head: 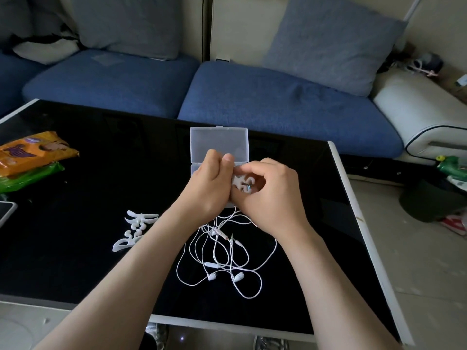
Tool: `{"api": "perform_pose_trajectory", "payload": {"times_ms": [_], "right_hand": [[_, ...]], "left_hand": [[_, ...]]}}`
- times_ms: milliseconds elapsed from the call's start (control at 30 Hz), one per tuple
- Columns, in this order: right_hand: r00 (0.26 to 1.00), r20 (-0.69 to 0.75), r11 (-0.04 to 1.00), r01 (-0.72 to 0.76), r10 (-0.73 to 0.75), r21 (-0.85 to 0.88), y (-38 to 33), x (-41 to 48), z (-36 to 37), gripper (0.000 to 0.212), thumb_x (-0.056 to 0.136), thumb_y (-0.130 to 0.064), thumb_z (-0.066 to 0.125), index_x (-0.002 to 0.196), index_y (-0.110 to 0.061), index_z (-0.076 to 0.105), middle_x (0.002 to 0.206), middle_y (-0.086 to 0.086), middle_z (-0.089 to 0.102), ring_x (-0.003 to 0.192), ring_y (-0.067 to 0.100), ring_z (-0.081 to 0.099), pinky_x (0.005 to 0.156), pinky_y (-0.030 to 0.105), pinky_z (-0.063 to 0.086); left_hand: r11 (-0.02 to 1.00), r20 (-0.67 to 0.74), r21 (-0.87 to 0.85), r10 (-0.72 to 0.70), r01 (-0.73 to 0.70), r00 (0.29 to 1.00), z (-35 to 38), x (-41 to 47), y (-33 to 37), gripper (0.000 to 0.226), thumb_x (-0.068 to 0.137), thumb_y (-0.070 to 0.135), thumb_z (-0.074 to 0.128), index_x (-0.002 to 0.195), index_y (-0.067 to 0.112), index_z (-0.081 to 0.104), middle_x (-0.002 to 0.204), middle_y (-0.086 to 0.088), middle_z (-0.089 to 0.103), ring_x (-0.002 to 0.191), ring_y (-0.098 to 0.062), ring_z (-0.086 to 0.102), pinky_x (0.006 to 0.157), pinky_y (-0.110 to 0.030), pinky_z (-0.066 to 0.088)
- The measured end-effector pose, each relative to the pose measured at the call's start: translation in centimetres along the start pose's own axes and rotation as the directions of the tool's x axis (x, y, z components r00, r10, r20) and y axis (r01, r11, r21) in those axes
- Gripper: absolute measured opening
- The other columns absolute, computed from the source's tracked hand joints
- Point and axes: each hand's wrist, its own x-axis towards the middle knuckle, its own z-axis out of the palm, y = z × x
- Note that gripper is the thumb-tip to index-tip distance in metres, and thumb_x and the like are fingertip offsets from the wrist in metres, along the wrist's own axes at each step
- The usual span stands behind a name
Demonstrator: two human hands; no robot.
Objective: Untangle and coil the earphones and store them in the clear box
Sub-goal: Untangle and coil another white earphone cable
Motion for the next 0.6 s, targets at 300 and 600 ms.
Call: {"api": "perform_pose_trajectory", "payload": {"times_ms": [300,600], "right_hand": [[0.994,-0.108,0.999,0.001,-0.006,-0.044,0.42,0.0,0.54,0.009,0.085,-0.032,0.085,0.091,-0.026,0.083,0.076,-0.006,0.063,0.064,0.011,0.065,0.057,0.024,0.052],[0.992,-0.076,0.979,0.086,-0.102,-0.186,0.77,-0.18,0.6,0.012,0.085,-0.035,0.074,0.089,-0.026,0.081,0.075,-0.006,0.053,0.06,0.012,0.055,0.054,0.034,0.05]], "left_hand": [[0.99,0.051,0.121,0.063,-0.069,0.997,-0.24,-0.52,0.14,0.028,0.113,0.034,0.043,0.106,0.008,0.05,0.084,0.003,0.063,0.064,0.009,0.058,0.056,-0.01,0.043],[0.999,0.065,0.022,-0.05,0.048,0.997,-0.52,-0.26,0.12,0.028,0.109,0.037,0.054,0.092,0.015,0.06,0.075,0.003,0.069,0.065,-0.01,0.064,0.074,-0.041,0.06]]}}
